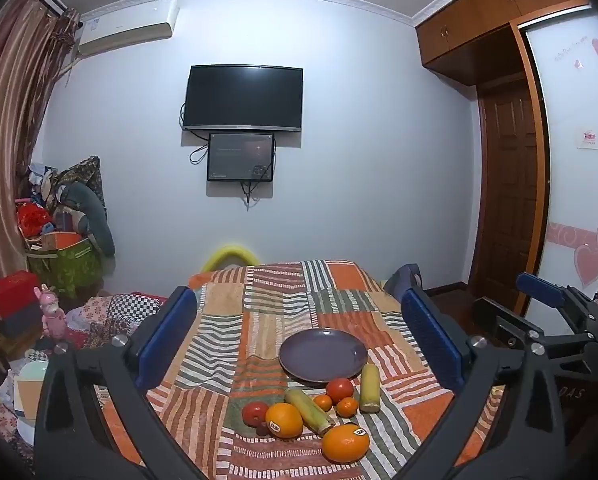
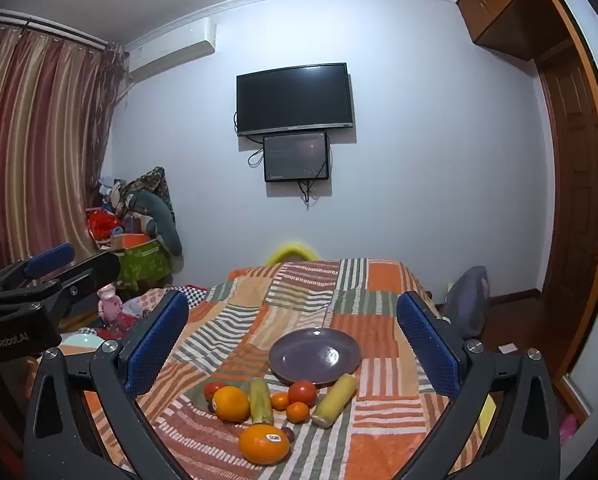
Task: Organize fruits
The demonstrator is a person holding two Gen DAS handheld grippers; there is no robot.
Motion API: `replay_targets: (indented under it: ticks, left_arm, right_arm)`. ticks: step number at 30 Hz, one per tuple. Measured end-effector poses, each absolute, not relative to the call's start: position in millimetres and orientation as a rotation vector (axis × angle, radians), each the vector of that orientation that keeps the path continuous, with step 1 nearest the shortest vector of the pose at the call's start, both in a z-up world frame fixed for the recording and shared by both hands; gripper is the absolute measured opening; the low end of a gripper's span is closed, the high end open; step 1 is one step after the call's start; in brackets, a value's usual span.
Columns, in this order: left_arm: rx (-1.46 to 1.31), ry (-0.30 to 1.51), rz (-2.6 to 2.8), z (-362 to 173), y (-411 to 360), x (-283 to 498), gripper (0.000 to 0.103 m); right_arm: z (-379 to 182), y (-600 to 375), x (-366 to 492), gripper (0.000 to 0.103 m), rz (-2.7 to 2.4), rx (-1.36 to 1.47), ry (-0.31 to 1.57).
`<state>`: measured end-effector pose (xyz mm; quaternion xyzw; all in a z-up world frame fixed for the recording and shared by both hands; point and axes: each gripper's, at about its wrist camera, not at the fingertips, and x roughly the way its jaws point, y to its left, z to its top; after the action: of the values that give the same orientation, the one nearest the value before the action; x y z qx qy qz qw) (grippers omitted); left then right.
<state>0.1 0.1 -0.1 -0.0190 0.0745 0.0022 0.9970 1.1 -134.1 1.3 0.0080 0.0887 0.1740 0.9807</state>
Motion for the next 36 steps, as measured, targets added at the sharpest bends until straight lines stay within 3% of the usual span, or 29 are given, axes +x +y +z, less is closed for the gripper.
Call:
replay_targets:
  ticks: [36]
  left_arm:
    - [-0.046, 0.173, -0.004, -10.2, -2.0, 11.3, 0.103]
  right_arm:
    - [-1.9, -136.8, 2.4, 0.103, 0.342, 0.036, 0.174]
